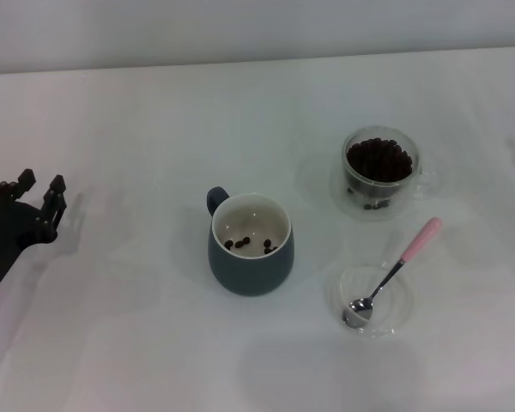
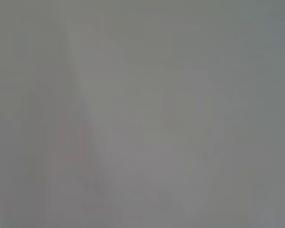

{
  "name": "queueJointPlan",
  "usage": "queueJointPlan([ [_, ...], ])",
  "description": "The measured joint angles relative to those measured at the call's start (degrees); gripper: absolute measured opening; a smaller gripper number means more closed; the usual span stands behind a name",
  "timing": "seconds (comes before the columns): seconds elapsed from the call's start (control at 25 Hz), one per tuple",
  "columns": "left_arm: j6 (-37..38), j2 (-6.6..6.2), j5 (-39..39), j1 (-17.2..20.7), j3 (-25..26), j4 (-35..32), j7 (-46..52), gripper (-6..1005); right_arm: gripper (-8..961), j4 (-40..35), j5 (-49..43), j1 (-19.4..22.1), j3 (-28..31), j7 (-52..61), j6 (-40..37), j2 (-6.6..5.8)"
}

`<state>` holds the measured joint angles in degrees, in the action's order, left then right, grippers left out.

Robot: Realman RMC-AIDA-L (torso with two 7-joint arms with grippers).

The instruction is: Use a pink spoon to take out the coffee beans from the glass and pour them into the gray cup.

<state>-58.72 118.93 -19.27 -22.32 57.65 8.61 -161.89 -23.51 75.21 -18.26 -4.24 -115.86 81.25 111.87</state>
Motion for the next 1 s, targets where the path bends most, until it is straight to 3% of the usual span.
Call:
queueJointPlan([
  [0.2,-0.2,-0.06,-0.7,0.0,0.0,0.0,0.0,413,325,1.6,1.6,-0.7,3.2,-10.0,-4.2,2.52],
  [0.76,-2.2,-0.10,-1.5,0.2,3.7,-0.1,0.0,413,456,10.1,10.8,-2.4,3.3,-25.3,-9.9,2.73],
  [1.0,-2.4,-0.10,-1.5,0.3,5.7,-0.1,0.0,413,679,10.7,11.2,-2.8,3.5,-26.2,-12.8,2.83],
])
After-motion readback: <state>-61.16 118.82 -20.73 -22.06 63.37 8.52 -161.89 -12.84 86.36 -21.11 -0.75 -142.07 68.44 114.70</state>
